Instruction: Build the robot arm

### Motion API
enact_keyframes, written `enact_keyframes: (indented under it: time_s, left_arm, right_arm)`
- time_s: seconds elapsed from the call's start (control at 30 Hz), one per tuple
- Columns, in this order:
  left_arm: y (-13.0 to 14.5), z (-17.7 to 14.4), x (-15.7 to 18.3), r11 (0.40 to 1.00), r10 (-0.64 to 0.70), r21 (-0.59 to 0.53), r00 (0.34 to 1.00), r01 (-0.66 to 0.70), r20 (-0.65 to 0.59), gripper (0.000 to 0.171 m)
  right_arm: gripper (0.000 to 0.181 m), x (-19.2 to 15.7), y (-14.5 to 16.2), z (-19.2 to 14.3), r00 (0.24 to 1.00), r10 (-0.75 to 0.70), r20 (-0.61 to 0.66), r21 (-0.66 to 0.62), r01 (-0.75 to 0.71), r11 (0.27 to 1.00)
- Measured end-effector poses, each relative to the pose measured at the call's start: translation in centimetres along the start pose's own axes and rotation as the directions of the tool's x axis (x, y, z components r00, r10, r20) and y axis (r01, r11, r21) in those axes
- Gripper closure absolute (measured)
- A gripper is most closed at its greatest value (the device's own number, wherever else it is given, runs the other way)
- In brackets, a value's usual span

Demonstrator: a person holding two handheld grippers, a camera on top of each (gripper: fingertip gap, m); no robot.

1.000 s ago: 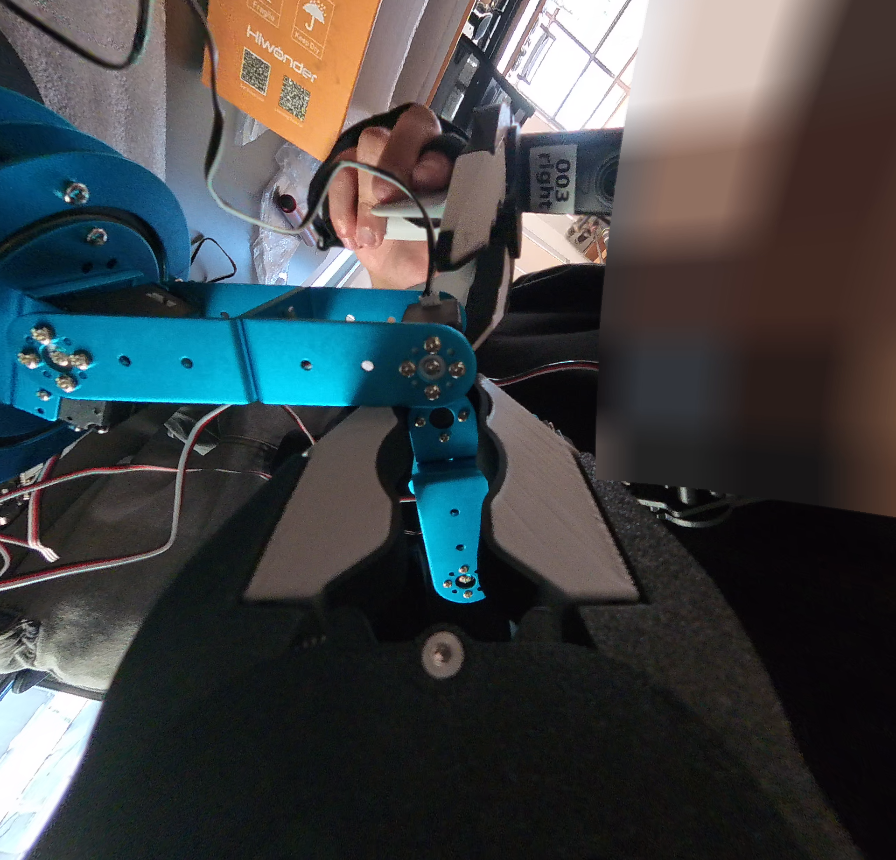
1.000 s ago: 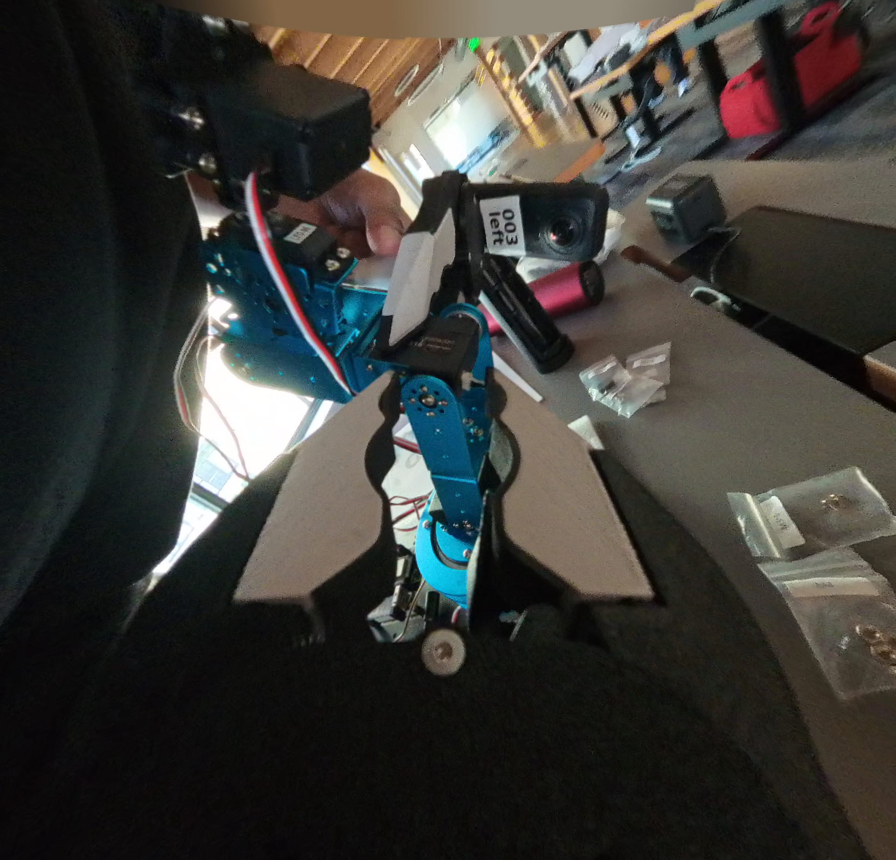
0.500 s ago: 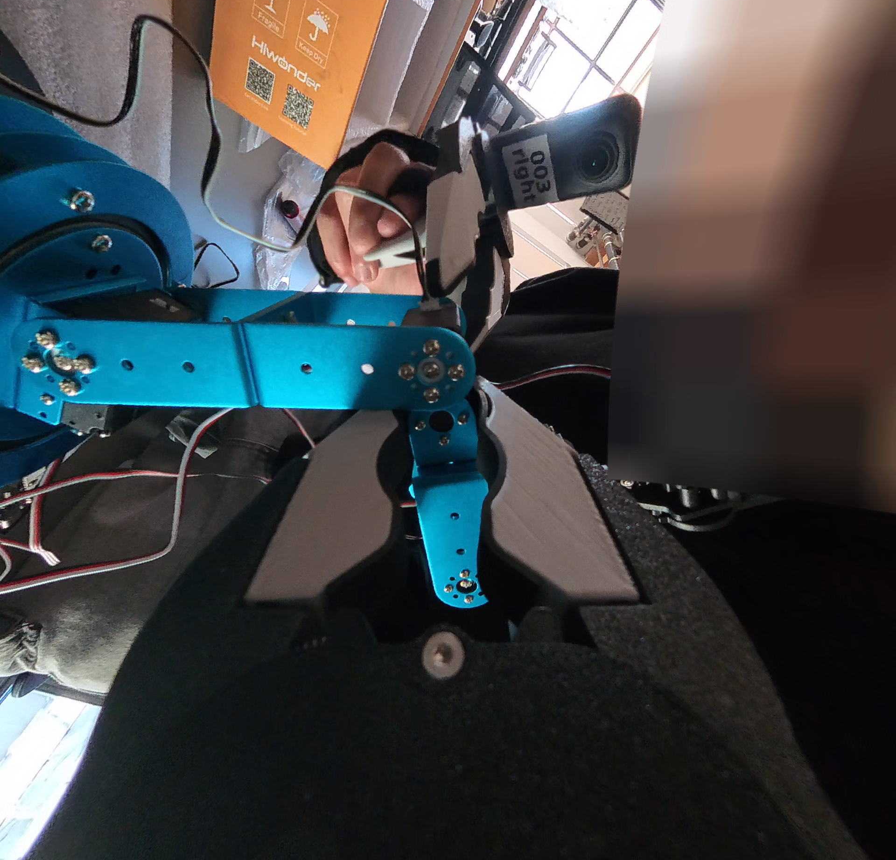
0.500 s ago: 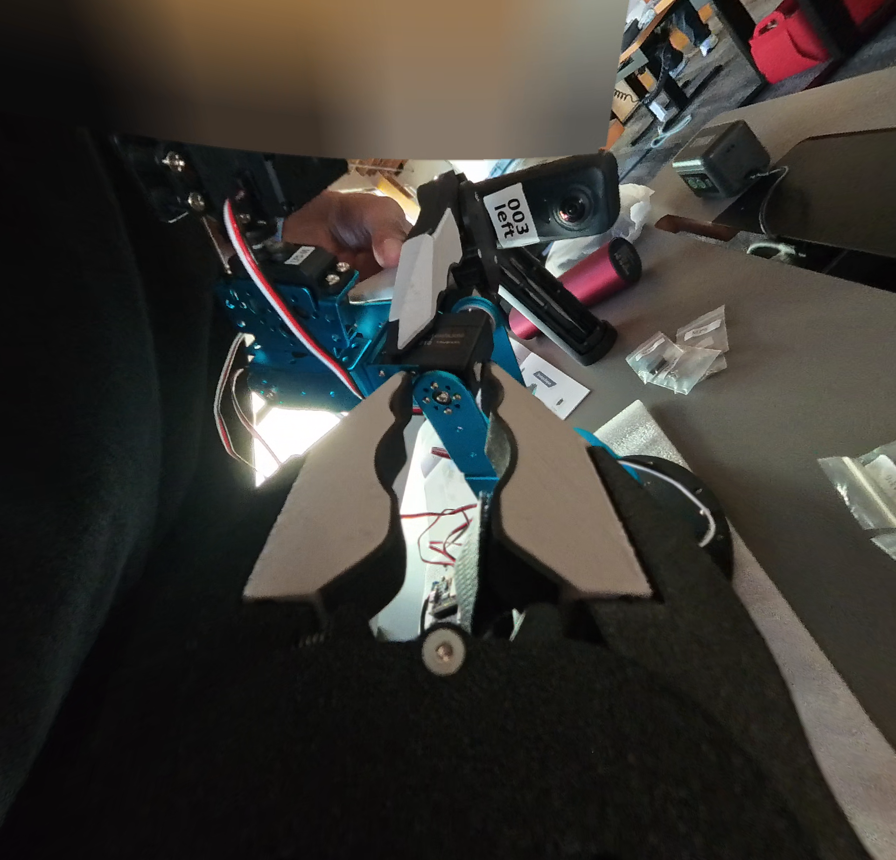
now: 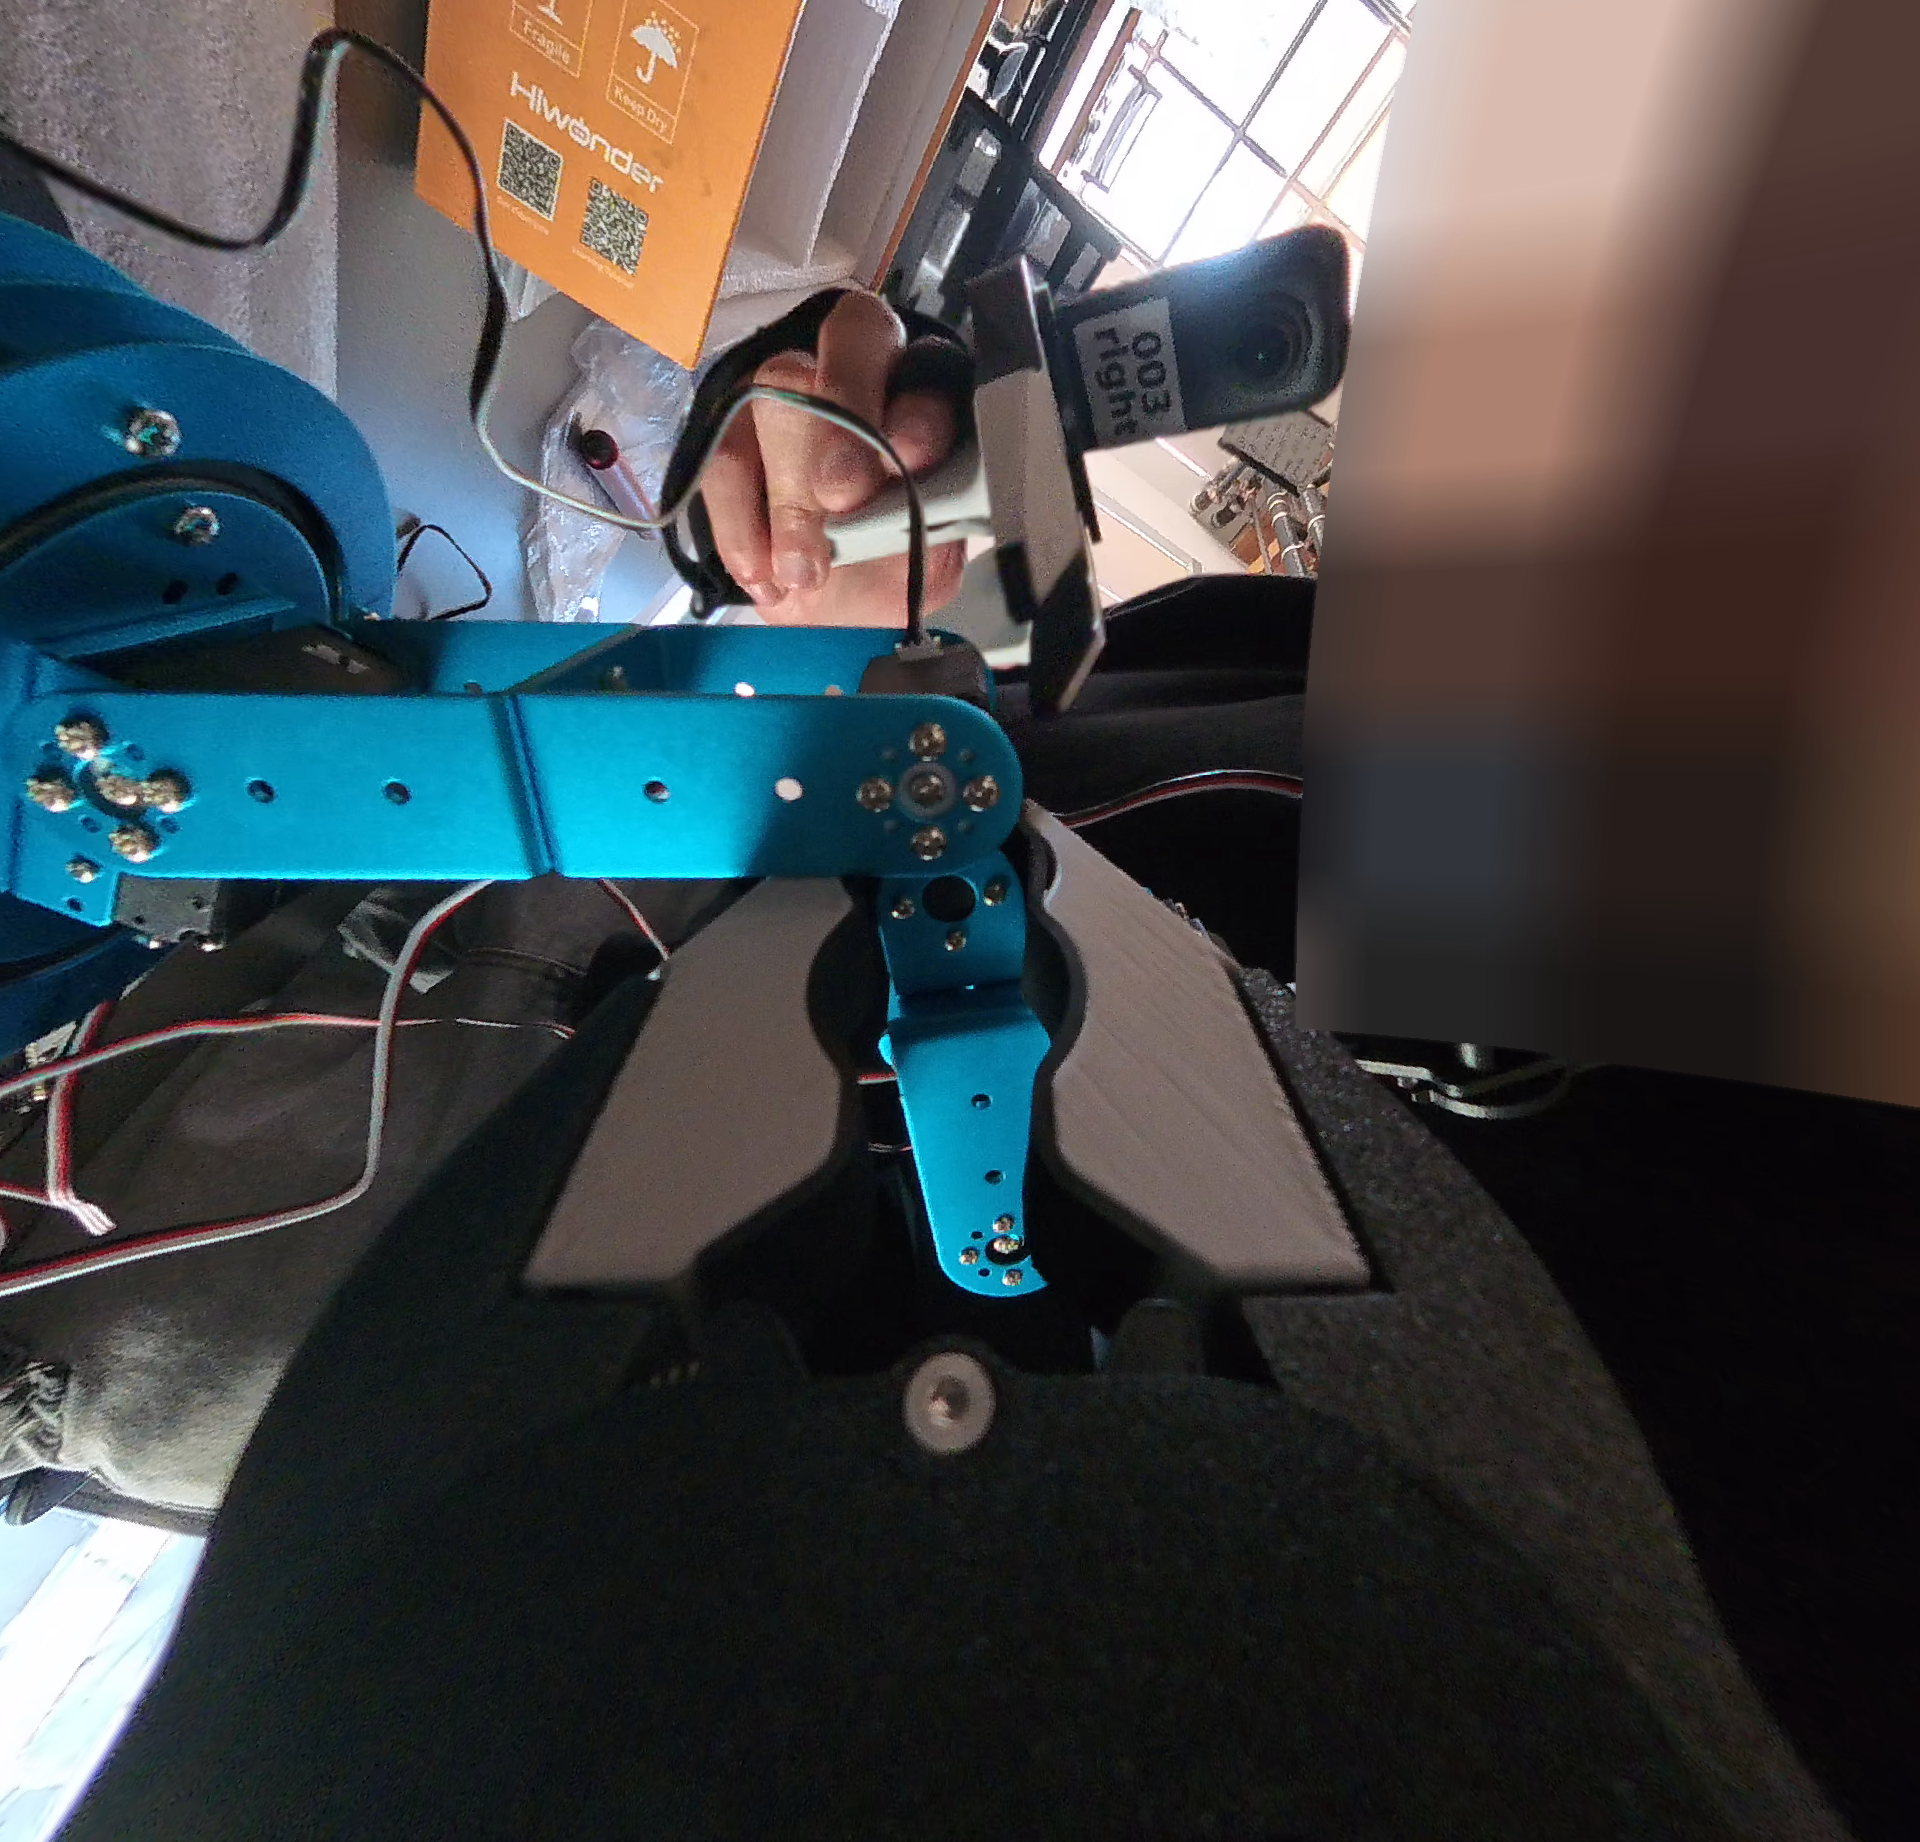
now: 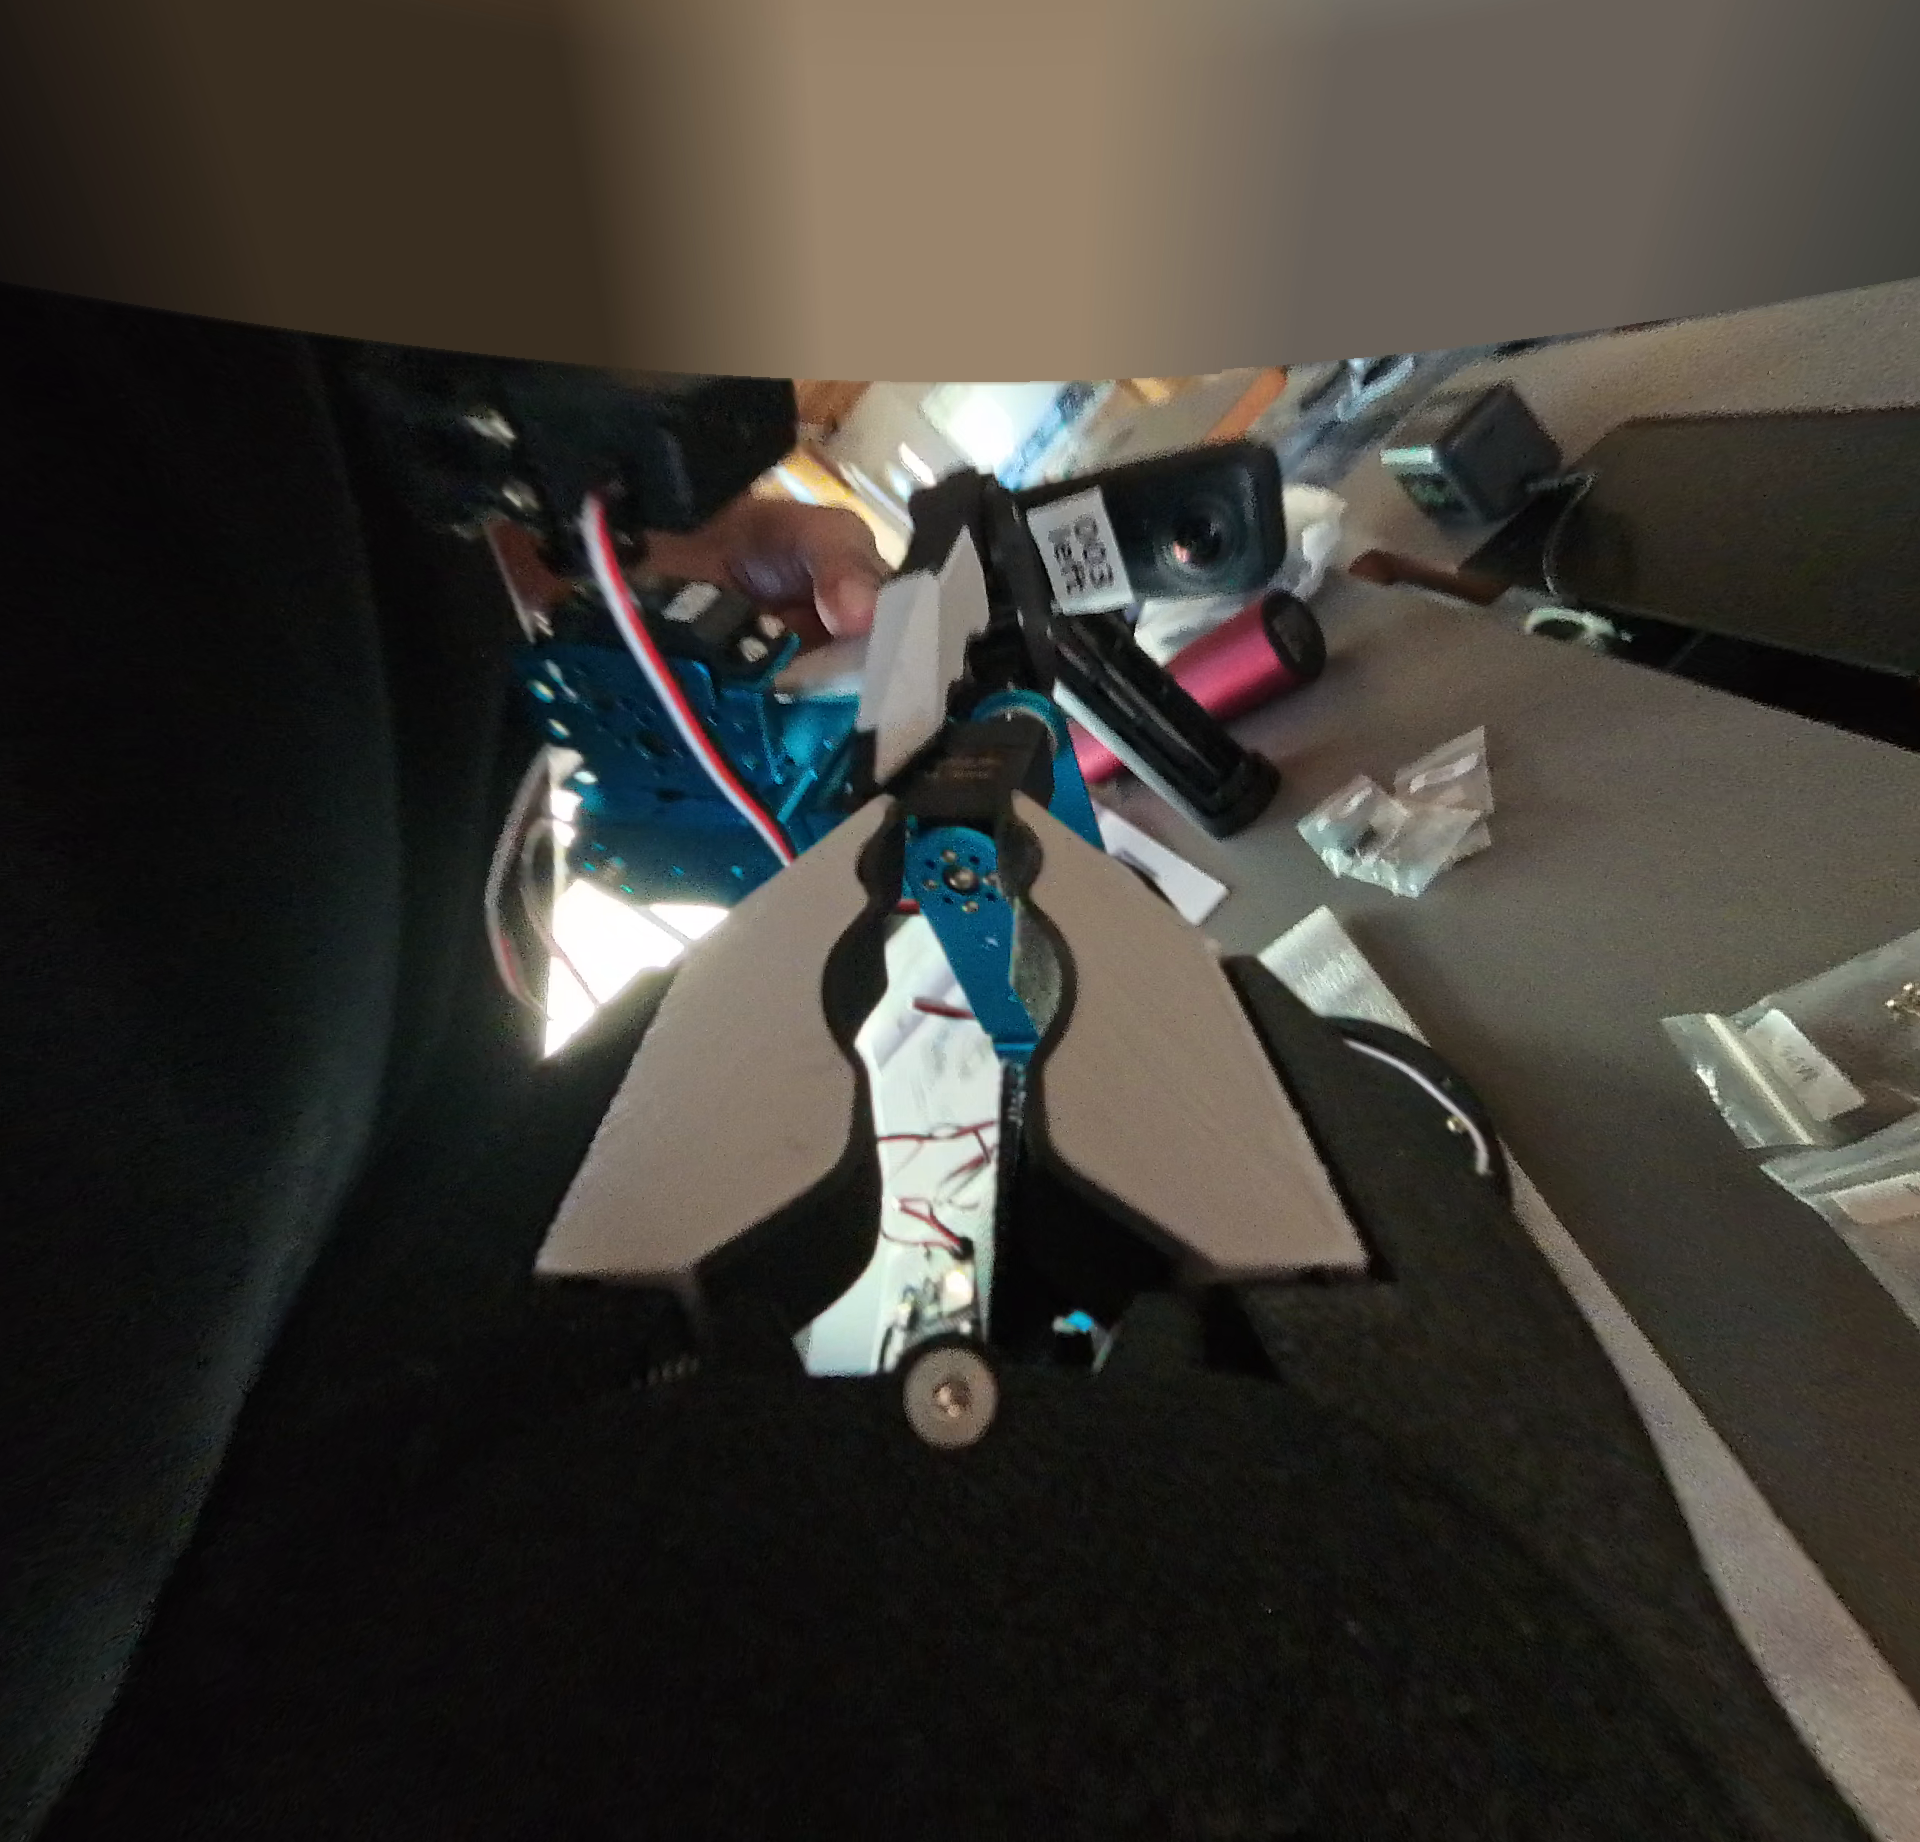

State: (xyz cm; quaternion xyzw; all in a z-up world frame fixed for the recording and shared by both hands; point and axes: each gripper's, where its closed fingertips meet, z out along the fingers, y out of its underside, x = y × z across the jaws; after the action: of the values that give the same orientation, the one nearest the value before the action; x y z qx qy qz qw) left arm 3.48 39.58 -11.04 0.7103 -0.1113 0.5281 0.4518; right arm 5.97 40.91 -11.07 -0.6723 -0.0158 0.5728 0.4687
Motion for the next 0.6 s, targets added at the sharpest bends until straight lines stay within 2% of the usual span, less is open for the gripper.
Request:
enact_keyframes:
  time_s: [0.03,0.13,0.3,0.6]
  left_arm:
    - [0.1,0.0,0.0,1.000,-0.002,-0.001,1.000,0.002,-0.001,0.151]
    - [0.1,-0.1,0.1,1.000,-0.005,-0.002,1.000,0.005,-0.003,0.151]
    - [0.0,-0.3,0.3,1.000,-0.011,-0.005,1.000,0.011,-0.011,0.151]
    - [-0.4,-0.5,0.6,1.000,-0.023,-0.006,0.999,0.023,-0.027,0.152]
  right_arm:
    - [0.165,0.1,-0.3,-0.5,1.000,0.022,-0.002,0.025,-0.022,0.999]
    - [0.157,1.2,1.5,-0.9,0.998,0.049,-0.035,-0.034,-0.050,0.998]
    - [0.147,0.9,1.9,0.4,0.998,0.060,0.004,-0.041,-0.060,0.997]
    - [0.153,0.1,1.9,1.4,0.983,0.168,0.075,0.004,-0.169,0.986]
